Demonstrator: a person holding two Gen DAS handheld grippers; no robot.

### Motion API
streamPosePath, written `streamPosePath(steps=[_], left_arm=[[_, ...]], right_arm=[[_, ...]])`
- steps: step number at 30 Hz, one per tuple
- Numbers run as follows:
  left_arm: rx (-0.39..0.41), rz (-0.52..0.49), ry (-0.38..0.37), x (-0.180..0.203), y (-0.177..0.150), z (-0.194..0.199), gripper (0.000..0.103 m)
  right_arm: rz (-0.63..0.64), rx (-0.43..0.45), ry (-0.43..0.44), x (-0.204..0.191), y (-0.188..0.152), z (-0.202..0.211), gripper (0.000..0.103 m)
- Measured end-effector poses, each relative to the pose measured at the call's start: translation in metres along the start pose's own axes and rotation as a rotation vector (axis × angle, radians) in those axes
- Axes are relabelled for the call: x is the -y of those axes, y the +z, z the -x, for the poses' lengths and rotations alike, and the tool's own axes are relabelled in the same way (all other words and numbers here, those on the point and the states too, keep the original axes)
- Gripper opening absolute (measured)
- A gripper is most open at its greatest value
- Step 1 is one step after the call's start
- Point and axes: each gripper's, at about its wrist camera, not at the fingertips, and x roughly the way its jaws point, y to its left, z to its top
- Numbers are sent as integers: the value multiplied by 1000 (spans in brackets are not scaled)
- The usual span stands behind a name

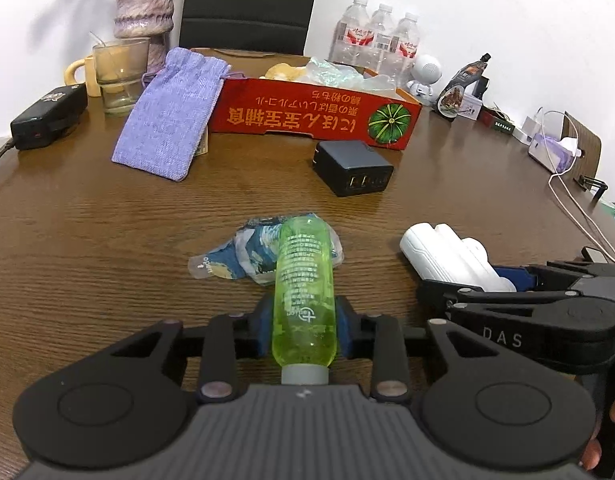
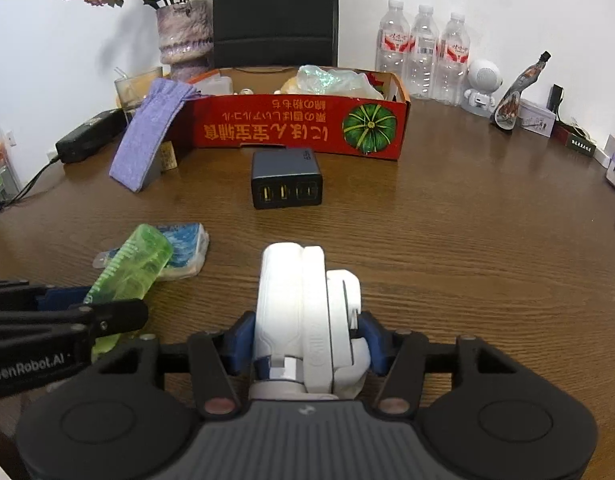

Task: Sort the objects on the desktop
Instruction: 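Carry the bottle with the left tool into the box while the right tool drops the device in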

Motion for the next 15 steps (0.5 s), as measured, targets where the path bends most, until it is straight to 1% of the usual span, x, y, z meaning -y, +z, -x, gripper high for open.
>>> streamPosePath(steps=[4,6,8,11,13,15], left_arm=[[27,-8,-18,0,5,8,31],[48,3,-36,-2,14,13,31],[67,28,-61,-7,31,16,31],[85,43,-102,-16,69,16,31],[120,32,-108,-22,105,14,31],[150,26,-96,-30,147,6,31]], right_arm=[[-50,21,62,7,4,8,53],[-67,38,86,10,8,13,53],[-66,69,98,12,19,21,53],[-69,112,123,18,46,28,53],[-77,153,132,24,79,26,53],[-86,197,140,31,113,23,53]])
